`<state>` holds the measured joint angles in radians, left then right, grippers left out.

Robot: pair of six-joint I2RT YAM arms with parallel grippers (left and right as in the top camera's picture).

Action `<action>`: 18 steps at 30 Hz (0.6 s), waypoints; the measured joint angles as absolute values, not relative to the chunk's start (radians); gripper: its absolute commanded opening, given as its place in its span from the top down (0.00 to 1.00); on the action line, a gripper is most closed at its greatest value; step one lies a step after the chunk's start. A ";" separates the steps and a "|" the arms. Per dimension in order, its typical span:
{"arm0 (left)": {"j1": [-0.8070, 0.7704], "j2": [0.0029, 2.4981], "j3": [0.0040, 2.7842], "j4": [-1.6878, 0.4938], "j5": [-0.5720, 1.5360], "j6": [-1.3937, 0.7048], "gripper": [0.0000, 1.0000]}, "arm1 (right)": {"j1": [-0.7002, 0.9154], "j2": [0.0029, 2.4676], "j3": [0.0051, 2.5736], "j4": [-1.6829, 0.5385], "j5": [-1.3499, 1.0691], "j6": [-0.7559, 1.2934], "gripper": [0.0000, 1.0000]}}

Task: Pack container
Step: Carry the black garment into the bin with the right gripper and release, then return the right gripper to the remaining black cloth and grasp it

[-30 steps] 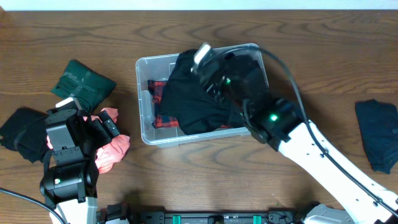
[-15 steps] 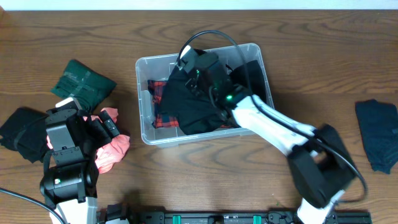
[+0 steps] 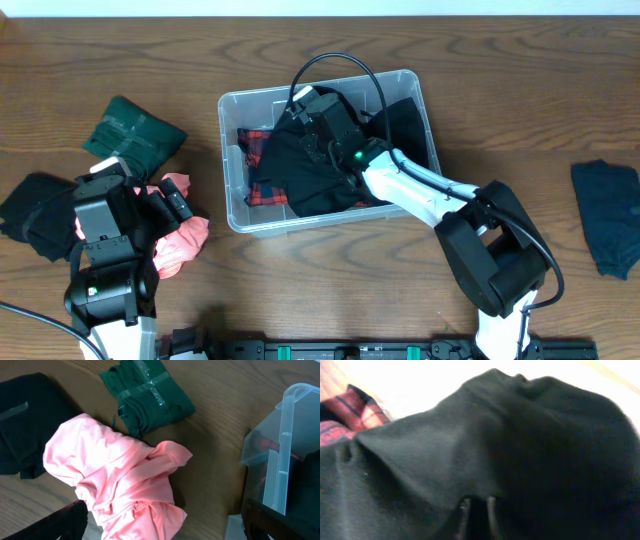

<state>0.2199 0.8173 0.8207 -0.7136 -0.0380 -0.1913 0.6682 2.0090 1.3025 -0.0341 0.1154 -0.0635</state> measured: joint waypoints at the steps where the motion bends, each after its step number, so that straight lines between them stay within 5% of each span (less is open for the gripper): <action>1: 0.220 0.817 0.821 -0.714 -0.038 -0.191 0.02 | 0.664 2.007 1.303 -0.035 0.115 -0.061 0.78; 6: 0.220 0.817 0.821 -0.715 -0.038 -0.191 0.02 | 0.636 1.953 1.295 -0.087 0.110 -0.054 0.38; 18: 0.220 0.817 0.821 -0.716 -0.038 -0.191 0.02 | 0.403 1.464 1.292 -0.559 0.386 0.019 0.09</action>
<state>0.2199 0.8173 0.8207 -0.7158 -0.0380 -0.1913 0.4026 1.4635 1.2922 -0.5594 0.3859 0.0189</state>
